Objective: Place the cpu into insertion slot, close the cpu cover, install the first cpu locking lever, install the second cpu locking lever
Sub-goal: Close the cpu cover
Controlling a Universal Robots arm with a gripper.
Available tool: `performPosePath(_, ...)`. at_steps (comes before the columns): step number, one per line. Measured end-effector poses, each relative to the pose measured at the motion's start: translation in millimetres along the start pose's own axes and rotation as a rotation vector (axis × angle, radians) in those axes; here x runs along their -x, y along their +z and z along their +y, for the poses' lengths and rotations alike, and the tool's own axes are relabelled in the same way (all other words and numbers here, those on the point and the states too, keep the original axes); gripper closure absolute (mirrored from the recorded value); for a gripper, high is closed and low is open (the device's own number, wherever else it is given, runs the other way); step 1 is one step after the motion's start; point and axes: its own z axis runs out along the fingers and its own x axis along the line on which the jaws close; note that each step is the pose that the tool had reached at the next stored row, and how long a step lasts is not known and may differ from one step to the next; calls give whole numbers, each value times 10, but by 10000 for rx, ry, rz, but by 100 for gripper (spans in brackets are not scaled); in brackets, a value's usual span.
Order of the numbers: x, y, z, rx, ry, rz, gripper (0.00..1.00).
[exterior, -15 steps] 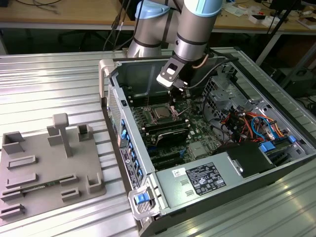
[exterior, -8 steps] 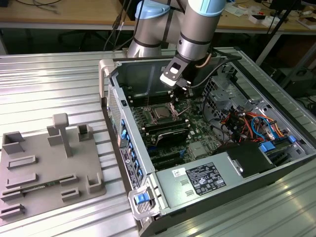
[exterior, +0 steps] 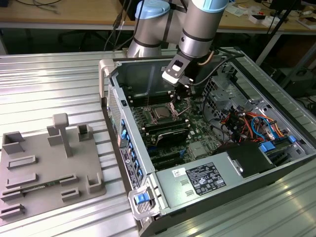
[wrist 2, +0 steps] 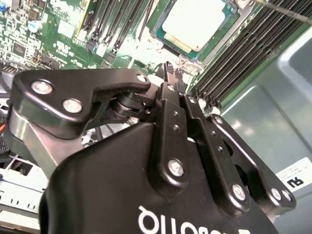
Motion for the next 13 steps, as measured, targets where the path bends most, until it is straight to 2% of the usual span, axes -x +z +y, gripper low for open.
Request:
performPosePath(5, 1, -26, 40, 0, -1, 0, 89)
performPosePath(7, 3, -81, 47, 0, -1, 1, 89)
performPosePath(9, 4, -103, 55, 0, -2, 1, 89)
performPosePath(13, 6, -101, 192, 1, -1, 1, 89)
